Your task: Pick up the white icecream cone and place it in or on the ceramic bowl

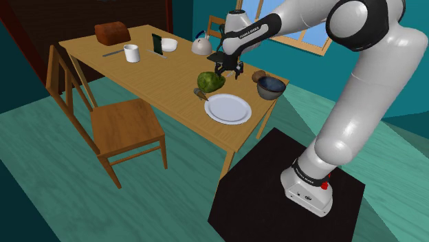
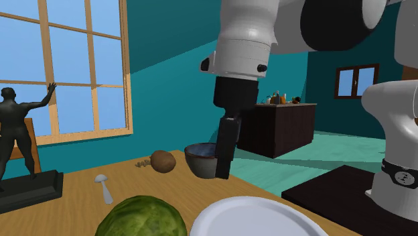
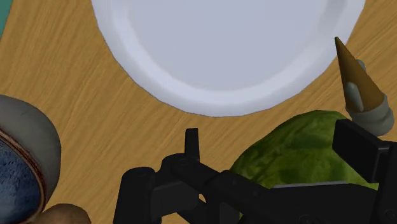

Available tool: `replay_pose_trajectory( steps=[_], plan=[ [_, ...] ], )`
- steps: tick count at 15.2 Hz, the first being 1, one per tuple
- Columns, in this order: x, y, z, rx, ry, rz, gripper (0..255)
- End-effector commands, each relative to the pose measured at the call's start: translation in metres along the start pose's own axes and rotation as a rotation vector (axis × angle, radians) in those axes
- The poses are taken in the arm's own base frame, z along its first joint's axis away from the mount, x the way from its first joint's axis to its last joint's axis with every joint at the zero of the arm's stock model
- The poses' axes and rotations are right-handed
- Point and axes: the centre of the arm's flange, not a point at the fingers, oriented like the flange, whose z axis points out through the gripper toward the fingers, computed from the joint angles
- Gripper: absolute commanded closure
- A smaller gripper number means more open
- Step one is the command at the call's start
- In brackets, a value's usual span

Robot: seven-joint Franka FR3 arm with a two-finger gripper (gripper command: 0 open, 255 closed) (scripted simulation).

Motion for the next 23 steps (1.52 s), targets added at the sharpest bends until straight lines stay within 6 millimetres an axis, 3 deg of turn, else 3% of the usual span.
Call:
replay_pose_trajectory(
  steps=[1,7,15,23],
  plan=[
    [-0.005,-0.027,0.009,0.004,0.009,0.043,0],
    [-0.018,-0.099,0.039,0.015,0.034,0.16,0],
    [-0.016,-0.101,0.08,0.015,0.034,0.164,0],
    [-0.016,-0.101,0.08,0.015,0.034,0.164,0]
  ],
)
